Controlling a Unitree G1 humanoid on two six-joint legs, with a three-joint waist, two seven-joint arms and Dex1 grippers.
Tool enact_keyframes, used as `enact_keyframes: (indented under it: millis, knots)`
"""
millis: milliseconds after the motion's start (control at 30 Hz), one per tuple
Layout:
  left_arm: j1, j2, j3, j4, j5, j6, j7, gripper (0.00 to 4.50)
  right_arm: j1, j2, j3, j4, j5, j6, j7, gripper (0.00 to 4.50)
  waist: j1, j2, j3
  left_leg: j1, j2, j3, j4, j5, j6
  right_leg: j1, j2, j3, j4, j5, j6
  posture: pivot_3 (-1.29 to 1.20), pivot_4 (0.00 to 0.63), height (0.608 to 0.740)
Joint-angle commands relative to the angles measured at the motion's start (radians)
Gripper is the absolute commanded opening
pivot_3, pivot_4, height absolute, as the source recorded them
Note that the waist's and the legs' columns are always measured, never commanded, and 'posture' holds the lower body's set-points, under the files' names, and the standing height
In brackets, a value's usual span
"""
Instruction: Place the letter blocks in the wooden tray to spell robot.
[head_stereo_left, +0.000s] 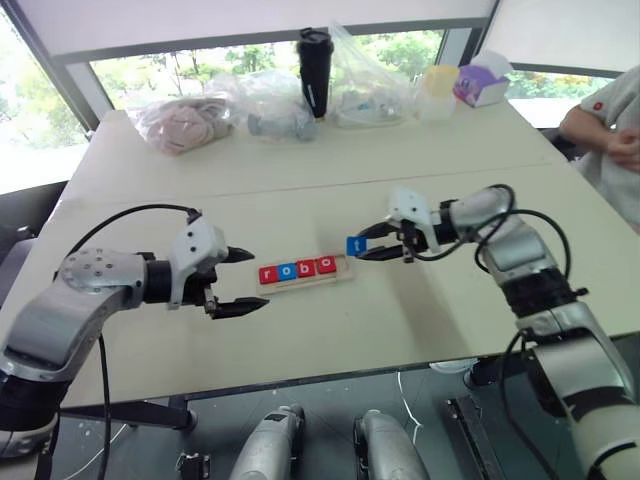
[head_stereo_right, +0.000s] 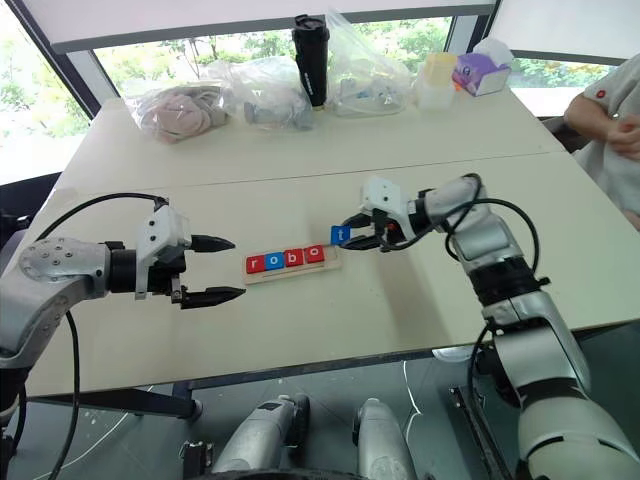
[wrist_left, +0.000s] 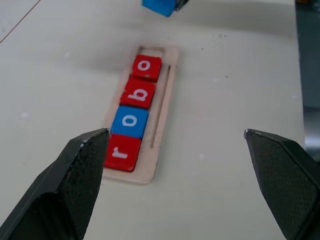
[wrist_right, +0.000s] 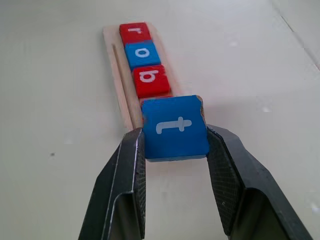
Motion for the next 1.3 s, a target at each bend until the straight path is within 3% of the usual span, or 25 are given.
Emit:
enact_keyframes:
  millis: [33,400,1233,1300]
  knots:
    - [0.001,-0.003,0.02,-0.01,0.001,-0.021,0.002,4.5,-0.059,0.043,0.034,0.148,-0.06,-0.077,0.008,1.15,-0.001,0.0,0.0,0.0,-0.001,0.0,0.0,0.0,0.0,0.0,-0.001,0.0,0.0,0.0,0.0,0.0,0.15,0.74]
    - [0.054,-0.026,0.045,-0.052,-0.011,-0.004,0.051,4.5,-0.181,0.13,0.028,0.423,-0.118,-0.218,0.014,1.15,-0.012,0.0,0.0,0.001,0.0,0.0,-0.001,0.001,-0.002,-0.002,0.001,0.001,0.005,0.001,0.001,0.0,0.15,0.74]
    - [0.067,-0.052,0.048,-0.073,-0.024,0.001,0.109,4.5,-0.233,0.209,-0.015,0.575,-0.159,-0.277,-0.002,1.15,-0.013,0.0,0.0,0.001,0.0,0.0,-0.001,0.002,-0.004,-0.002,0.002,0.001,0.006,0.002,0.0,0.0,0.15,0.74]
    - [0.067,-0.055,0.047,-0.073,-0.024,0.001,0.112,4.5,-0.232,0.212,-0.017,0.575,-0.159,-0.285,-0.004,2.21,-0.014,0.0,0.0,0.001,0.0,0.0,-0.001,0.002,-0.004,-0.003,0.002,0.001,0.006,0.002,0.0,0.0,0.15,0.74]
